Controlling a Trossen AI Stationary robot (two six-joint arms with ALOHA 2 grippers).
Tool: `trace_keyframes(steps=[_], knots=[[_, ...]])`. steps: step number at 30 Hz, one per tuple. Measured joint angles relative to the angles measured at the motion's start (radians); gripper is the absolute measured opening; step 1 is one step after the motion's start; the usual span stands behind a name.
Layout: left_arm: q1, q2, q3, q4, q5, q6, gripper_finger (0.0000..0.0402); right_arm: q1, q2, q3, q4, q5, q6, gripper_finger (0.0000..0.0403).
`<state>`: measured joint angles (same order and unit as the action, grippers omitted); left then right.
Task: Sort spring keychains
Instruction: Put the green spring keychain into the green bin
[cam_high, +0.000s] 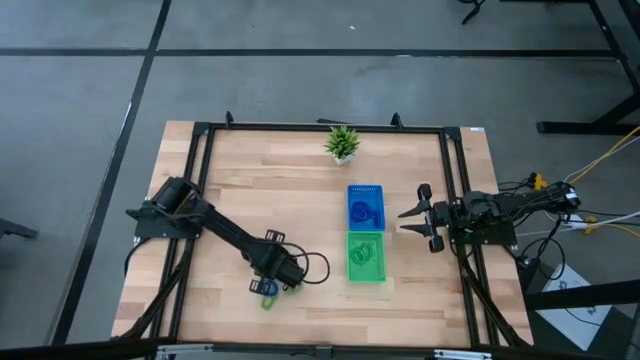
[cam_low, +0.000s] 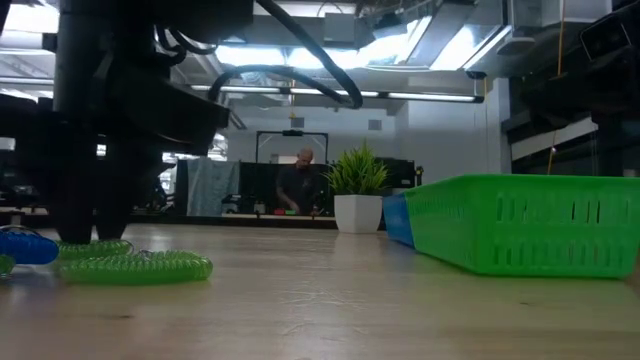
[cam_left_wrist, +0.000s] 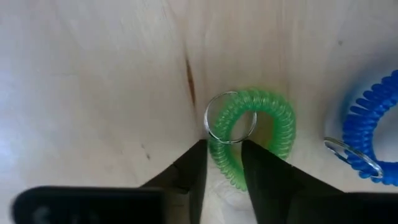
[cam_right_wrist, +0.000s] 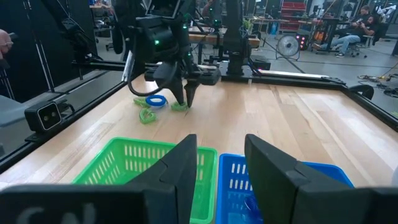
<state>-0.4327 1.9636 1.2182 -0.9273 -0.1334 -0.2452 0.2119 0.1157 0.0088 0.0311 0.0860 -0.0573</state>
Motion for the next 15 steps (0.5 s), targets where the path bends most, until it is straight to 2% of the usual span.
trace_keyframes(steps=[7, 12, 15], knots=[[0.042, 0.001, 0.000, 0.008, 0.074, 0.094, 0.0014, 0.000, 0.000, 0.000, 0.000, 0.000, 0.000, 0.0136], [0.052, -0.031, -0.005, 0.017, 0.076, 0.143, 0.0013, 0.000, 0.000, 0.000, 0.000, 0.000, 0.000, 0.0136], [0.065, -0.094, -0.013, 0.019, -0.022, 0.141, 0.0006, 0.000, 0.000, 0.000, 0.000, 0.000, 0.000, 0.0136]])
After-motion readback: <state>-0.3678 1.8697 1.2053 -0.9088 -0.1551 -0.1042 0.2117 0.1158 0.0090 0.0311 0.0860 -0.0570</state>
